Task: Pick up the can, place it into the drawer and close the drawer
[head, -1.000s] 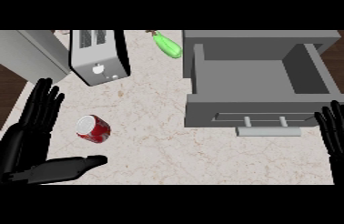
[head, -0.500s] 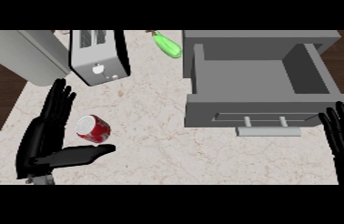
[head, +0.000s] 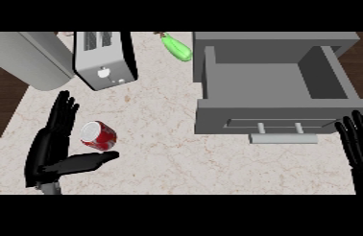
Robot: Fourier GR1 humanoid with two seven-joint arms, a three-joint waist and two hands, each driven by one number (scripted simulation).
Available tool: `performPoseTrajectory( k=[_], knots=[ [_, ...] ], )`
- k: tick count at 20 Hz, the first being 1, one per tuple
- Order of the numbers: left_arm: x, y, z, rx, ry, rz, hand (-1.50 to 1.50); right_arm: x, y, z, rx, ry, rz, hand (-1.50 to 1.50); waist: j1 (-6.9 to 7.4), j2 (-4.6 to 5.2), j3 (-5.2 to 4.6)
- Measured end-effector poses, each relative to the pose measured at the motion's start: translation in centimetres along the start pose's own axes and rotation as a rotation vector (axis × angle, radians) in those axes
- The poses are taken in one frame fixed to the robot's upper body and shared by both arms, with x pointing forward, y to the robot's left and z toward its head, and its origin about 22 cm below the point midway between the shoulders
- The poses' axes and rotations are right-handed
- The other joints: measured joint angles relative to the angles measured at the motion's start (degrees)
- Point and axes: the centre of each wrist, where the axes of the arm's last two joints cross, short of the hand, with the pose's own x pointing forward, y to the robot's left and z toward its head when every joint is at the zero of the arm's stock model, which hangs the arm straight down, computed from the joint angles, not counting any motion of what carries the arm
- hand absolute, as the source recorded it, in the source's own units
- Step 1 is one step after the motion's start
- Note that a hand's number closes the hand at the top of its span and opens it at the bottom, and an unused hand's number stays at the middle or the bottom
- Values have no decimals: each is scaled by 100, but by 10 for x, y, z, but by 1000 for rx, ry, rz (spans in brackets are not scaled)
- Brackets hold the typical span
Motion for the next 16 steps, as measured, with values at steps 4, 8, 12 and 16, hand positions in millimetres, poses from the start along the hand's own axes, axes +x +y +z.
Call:
performPoseTrajectory(
  k=[4,8,12,16],
  knots=[
    [-24,12,1,17,13,-14,-150,-6,-8,-5,-1,-5,0,-150,2,1,0],
    [-37,15,-3,24,33,-16,-150,-6,-7,-10,1,-4,0,-150,1,3,2],
    [-55,25,2,34,35,-27,-150,-4,-4,-13,-6,-1,-3,-150,3,1,1],
    [-66,34,11,28,41,-24,-150,-5,-5,-9,-7,-5,-2,-150,5,0,1]
  ],
)
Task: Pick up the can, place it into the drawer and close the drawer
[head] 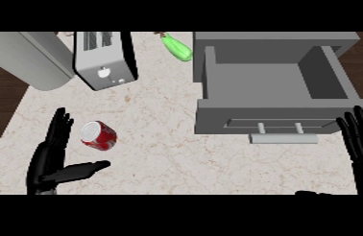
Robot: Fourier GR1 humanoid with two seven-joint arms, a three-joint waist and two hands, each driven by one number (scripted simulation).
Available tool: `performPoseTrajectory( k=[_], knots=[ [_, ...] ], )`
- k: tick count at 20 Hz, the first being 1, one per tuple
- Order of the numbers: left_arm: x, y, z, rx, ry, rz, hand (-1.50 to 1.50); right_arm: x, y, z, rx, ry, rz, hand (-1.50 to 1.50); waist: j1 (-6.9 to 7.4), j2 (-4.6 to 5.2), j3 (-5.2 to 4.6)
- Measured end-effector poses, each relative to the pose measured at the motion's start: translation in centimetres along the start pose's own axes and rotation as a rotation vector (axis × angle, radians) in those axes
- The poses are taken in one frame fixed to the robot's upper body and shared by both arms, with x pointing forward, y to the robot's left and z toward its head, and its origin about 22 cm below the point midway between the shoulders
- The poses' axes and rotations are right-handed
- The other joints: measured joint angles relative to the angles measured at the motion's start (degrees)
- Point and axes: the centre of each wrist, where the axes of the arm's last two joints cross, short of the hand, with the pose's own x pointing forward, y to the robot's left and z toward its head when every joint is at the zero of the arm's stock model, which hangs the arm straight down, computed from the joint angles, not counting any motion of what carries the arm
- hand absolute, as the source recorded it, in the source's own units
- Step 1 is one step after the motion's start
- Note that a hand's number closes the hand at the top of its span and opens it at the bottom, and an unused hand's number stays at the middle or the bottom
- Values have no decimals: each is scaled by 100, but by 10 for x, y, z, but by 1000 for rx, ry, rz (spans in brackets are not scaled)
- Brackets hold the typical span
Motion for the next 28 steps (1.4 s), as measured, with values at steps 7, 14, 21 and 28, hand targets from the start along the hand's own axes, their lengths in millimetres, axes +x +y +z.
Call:
performPoseTrajectory(
  k=[7,14,21,28],
  knots=[
    [-28,10,-7,5,20,-1,-150,1,3,6,0,-5,-5,-150,-13,2,0],
    [-51,15,-2,16,47,9,-150,5,-4,5,-7,-13,-1,-150,-8,1,1],
    [-64,20,-5,16,72,25,-150,15,-1,1,-8,-22,-7,-150,-8,1,1],
    [-66,15,-17,13,65,27,-150,12,-1,4,-6,-18,-5,-150,-10,1,1]
  ],
)
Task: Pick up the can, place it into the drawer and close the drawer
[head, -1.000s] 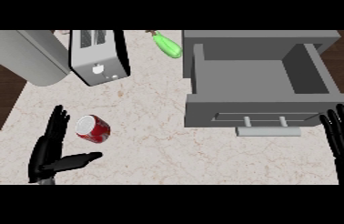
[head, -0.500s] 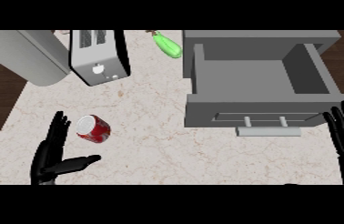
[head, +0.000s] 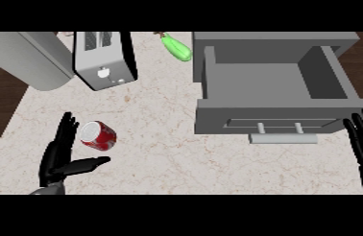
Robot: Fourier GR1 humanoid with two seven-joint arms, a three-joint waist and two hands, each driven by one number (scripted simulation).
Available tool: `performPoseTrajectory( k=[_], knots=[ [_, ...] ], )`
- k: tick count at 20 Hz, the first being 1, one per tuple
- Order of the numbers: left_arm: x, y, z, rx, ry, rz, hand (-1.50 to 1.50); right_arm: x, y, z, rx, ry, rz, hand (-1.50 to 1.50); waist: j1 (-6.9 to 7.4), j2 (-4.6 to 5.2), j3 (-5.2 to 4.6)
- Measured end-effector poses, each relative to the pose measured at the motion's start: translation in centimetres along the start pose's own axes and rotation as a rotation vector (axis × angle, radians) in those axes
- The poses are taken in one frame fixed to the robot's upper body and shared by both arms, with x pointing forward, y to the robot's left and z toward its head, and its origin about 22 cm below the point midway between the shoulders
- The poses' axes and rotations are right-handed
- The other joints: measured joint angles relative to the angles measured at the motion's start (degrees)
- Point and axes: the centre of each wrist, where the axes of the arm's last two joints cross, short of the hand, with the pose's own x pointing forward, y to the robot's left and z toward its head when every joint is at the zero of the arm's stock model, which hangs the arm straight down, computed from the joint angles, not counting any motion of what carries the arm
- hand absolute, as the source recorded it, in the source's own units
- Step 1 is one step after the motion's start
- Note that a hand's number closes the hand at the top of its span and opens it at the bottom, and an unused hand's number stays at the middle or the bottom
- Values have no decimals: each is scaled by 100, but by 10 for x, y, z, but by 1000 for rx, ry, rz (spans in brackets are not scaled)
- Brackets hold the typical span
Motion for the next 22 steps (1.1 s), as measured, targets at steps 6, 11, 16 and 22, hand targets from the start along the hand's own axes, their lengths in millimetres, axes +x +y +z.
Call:
performPoseTrajectory(
  k=[6,11,16,22],
  knots=[
    [-12,-5,-8,-6,2,3,-150,11,9,0,4,-2,5,-150,-8,2,0],
    [-6,-16,-21,-8,0,15,-150,5,1,7,-1,2,6,-150,-10,1,-1],
    [-2,-28,-32,-24,3,16,-150,7,0,6,1,-2,-5,-150,-13,1,-1],
    [2,-35,-44,-54,-16,22,150,10,-4,10,6,0,-6,-150,-19,2,-2]
  ],
)
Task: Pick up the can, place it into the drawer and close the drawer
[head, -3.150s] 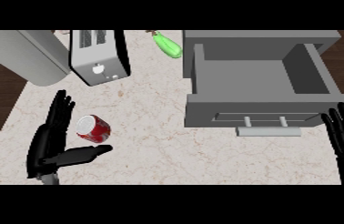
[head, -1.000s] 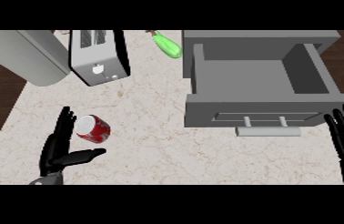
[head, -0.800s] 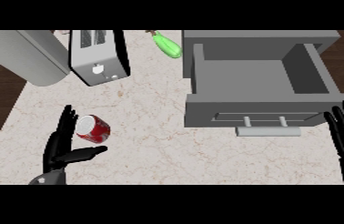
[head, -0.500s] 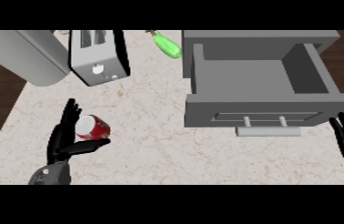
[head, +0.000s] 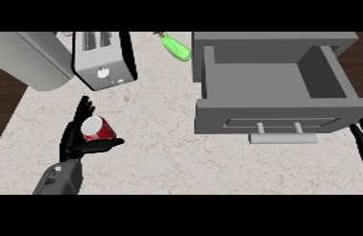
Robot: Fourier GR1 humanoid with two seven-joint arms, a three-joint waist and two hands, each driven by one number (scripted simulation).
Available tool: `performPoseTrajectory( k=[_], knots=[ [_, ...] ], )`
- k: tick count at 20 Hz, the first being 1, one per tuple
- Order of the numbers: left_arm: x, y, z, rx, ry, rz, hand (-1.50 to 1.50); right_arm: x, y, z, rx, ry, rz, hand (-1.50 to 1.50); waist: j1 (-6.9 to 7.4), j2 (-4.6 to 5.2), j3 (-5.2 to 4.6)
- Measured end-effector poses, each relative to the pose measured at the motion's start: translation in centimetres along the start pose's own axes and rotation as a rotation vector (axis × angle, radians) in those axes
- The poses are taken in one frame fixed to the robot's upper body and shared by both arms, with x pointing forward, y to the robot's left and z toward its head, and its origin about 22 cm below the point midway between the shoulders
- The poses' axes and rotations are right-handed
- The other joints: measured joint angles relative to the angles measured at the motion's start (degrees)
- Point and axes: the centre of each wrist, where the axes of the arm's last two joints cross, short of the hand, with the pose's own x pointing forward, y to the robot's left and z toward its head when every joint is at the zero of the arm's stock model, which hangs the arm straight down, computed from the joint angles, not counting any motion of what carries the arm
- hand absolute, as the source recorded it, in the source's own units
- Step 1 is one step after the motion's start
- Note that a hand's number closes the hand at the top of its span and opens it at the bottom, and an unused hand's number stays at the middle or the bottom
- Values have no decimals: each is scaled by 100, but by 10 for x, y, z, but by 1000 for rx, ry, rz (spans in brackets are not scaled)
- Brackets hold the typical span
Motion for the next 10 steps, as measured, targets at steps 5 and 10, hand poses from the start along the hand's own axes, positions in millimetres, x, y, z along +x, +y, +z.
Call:
performPoseTrajectory(
  k=[5,10],
  knots=[
    [-1,-11,-2,-22,-16,22,150,-6,6,1,-5,-5,-8,-150,5,-1,2],
    [4,-21,-11,-55,-28,74,150,3,2,3,-13,-11,-8,-150,0,0,1]
  ],
)
